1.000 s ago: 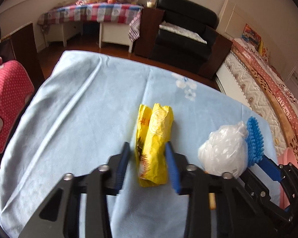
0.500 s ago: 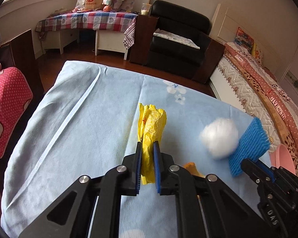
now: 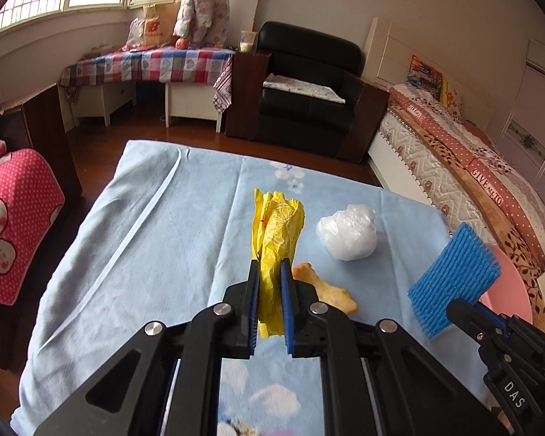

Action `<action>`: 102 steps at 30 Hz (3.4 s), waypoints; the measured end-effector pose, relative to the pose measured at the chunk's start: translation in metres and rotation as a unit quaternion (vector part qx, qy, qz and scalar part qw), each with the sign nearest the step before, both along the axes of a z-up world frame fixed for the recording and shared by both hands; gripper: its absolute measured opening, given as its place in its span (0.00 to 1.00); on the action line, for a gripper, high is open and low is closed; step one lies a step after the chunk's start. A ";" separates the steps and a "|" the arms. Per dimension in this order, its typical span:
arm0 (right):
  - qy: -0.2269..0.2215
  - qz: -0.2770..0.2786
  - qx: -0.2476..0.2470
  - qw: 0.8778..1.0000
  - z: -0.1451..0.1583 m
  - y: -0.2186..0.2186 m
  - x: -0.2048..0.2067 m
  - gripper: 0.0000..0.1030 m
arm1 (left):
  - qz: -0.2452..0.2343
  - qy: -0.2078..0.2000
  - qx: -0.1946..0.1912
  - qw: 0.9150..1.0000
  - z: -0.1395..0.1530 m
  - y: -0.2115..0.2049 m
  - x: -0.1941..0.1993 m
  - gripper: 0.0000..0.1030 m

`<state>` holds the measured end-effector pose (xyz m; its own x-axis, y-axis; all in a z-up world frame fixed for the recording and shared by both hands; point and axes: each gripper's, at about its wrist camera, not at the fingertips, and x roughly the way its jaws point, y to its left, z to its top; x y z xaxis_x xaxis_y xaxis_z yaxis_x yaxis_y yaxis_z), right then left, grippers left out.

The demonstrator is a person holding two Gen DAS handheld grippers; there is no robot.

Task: Collect trash
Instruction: 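Grasp the blue foam net with the right tool while the left tool grasps the yellow wrapper, then carry the blue net and yellow wrapper over the pink bucket with both tools, then open both tools to drop the blue net and yellow wrapper into the bucket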

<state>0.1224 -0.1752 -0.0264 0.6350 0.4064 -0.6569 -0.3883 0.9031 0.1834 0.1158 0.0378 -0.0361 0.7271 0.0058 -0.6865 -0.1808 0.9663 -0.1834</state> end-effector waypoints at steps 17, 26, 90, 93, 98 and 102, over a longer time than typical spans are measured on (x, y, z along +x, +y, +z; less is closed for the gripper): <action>-0.023 -0.043 0.033 0.998 0.019 -0.045 -0.045 0.07 | -0.027 -0.031 0.024 0.999 0.033 -0.047 -0.043 0.09; -0.037 -0.066 0.044 0.996 0.027 -0.069 -0.054 0.07 | -0.045 -0.040 0.037 0.998 0.041 -0.075 -0.050 0.10; -0.027 -0.300 0.079 0.950 -0.016 -0.258 -0.048 0.07 | -0.295 -0.015 -0.014 0.955 0.007 -0.310 0.016 0.10; -0.025 -0.303 0.078 0.949 -0.019 -0.262 -0.046 0.07 | -0.301 -0.007 -0.018 0.954 0.002 -0.317 0.021 0.10; -0.021 -0.310 0.081 0.947 -0.024 -0.267 -0.046 0.07 | -0.306 0.001 -0.022 0.952 -0.003 -0.324 0.027 0.11; -0.017 -0.313 0.084 0.946 -0.027 -0.270 -0.045 0.07 | -0.302 0.001 -0.026 0.953 -0.005 -0.324 0.030 0.29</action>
<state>0.0770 -0.4453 -0.0534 0.8059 0.0410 -0.5906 0.2036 0.9175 0.3416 0.1457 -0.2863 -0.0412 0.5858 -0.4475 -0.6758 0.4051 0.8838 -0.2341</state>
